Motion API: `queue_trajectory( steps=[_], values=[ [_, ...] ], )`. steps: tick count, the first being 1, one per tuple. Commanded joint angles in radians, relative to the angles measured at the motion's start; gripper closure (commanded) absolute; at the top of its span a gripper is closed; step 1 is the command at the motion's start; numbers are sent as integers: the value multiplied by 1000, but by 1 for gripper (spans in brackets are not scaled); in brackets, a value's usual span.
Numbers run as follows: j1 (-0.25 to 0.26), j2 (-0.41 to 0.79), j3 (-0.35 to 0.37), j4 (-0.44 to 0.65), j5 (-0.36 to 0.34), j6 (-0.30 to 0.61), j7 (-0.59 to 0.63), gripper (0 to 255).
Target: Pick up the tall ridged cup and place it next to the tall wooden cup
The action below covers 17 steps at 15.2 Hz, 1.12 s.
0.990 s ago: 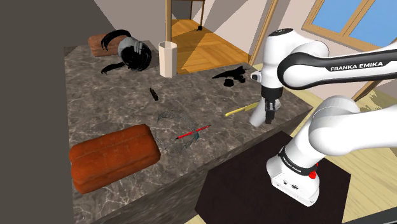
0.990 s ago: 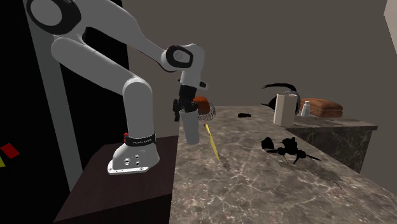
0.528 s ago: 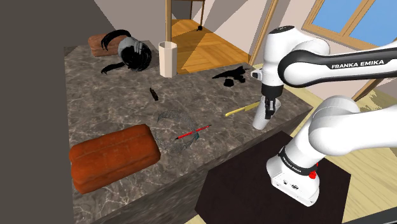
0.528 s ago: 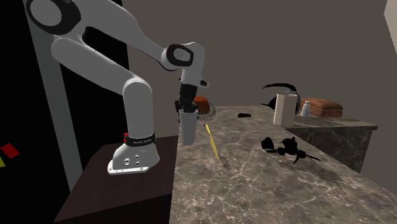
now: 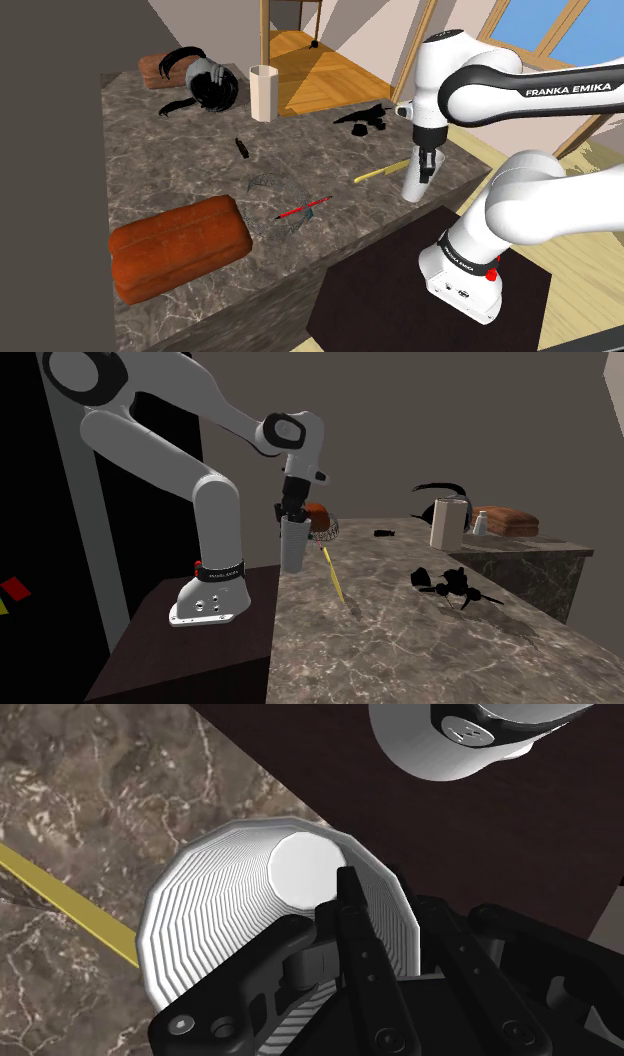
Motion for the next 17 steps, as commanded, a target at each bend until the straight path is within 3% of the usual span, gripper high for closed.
queue_trajectory(
  steps=[1,17],
  values=[
    [-1,-289,13,15,5,-6,4,255],
    [6,-228,30,252,23,-181,-16,255]
  ],
)
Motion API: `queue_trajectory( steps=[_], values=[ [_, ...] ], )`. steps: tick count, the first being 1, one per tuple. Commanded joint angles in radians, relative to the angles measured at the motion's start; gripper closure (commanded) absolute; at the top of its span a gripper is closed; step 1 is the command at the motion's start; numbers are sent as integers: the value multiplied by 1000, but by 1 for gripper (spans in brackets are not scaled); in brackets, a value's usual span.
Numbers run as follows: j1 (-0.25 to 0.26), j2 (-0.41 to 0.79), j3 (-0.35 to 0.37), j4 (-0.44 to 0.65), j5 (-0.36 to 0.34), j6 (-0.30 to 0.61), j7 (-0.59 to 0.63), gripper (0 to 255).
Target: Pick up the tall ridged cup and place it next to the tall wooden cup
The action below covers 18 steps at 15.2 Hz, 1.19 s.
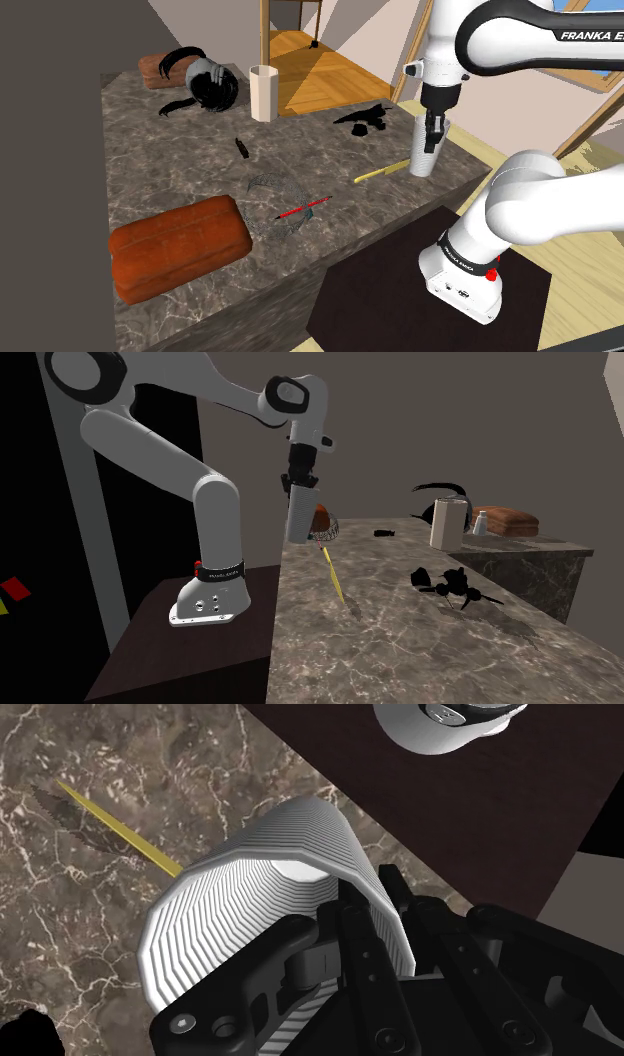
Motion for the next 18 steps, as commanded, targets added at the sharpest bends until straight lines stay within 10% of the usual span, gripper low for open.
queue_trajectory(
  steps=[1,18],
  values=[
    [0,-229,12,44,3,-30,-2,255],
    [3,-120,22,322,11,-198,-22,255]
  ],
)
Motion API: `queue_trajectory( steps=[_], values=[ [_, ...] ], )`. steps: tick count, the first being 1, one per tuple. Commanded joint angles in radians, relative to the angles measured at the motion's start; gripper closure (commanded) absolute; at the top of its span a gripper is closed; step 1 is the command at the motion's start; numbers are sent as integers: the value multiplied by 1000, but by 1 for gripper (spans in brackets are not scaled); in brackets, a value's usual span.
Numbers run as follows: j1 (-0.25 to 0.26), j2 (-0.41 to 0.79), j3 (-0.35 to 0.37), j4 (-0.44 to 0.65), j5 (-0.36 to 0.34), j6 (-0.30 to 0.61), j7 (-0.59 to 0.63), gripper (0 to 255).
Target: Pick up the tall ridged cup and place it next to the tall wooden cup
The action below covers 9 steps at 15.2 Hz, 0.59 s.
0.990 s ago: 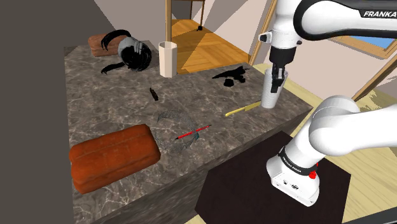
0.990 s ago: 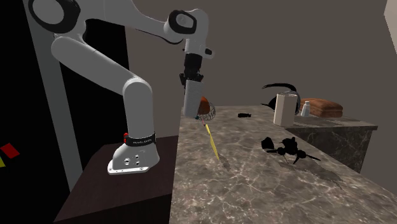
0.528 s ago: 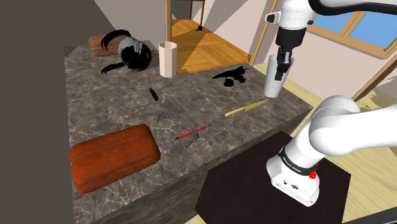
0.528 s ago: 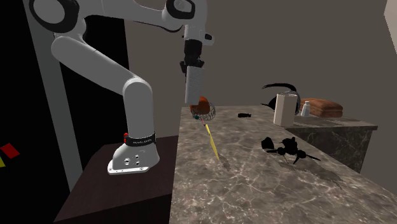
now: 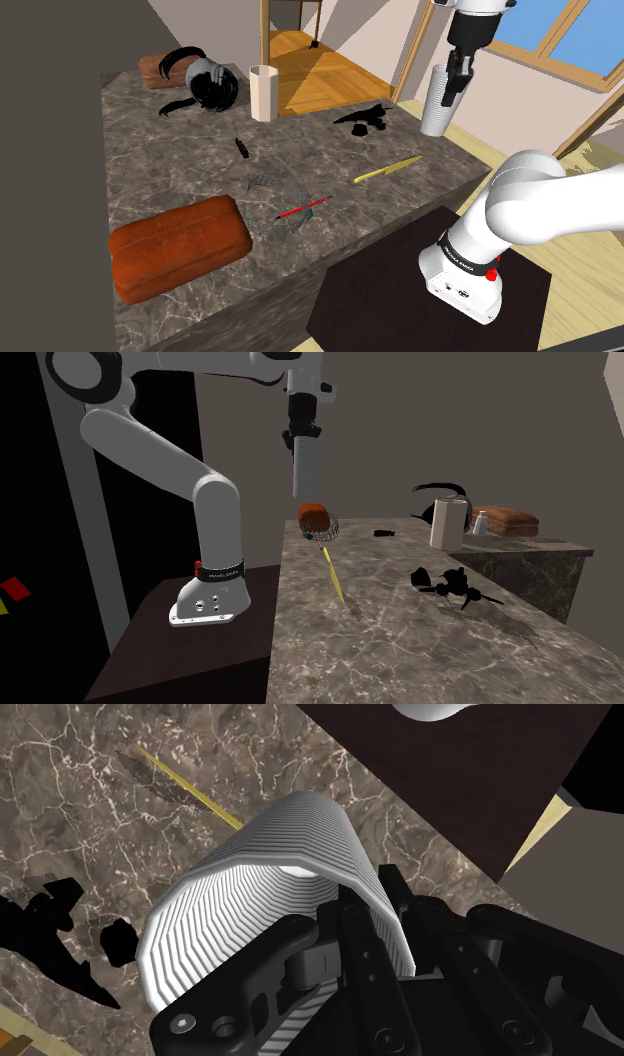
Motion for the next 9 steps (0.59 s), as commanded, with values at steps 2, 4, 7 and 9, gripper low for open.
queue_trajectory(
  steps=[2,4,7,9],
  values=[
    [1,-109,11,53,3,-35,-2,255],
    [1,-93,12,88,3,-55,-5,255],
    [2,-70,13,142,3,-85,-8,255],
    [4,-31,16,162,7,-67,-2,255]
  ],
)
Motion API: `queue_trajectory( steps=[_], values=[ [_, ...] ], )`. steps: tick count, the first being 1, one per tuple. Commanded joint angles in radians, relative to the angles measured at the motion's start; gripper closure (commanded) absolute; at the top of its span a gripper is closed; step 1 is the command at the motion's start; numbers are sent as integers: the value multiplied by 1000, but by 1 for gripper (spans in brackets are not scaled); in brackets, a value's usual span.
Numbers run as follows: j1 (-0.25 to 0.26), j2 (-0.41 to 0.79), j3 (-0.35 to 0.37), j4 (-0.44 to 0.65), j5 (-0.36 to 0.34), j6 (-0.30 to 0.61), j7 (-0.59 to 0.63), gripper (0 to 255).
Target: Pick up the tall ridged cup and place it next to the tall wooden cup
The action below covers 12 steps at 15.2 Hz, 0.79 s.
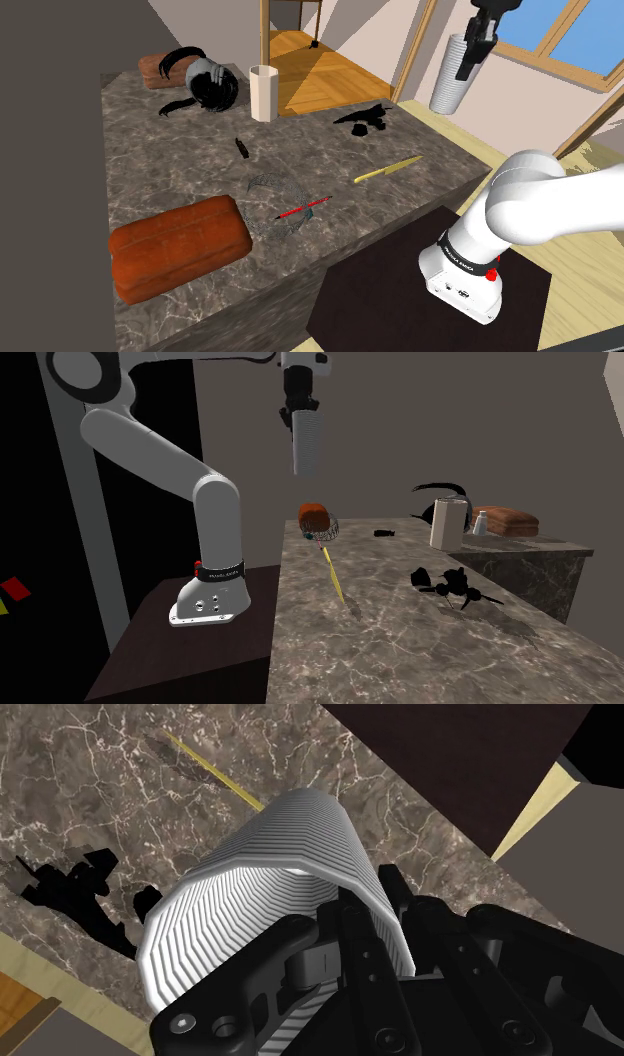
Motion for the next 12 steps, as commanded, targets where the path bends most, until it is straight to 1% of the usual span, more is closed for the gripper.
queue_trajectory(
  steps=[1,7,12],
  values=[
    [4,4,14,25,8,33,14,255],
    [10,228,31,140,25,139,45,255],
    [11,418,45,271,34,195,66,255]
  ],
)
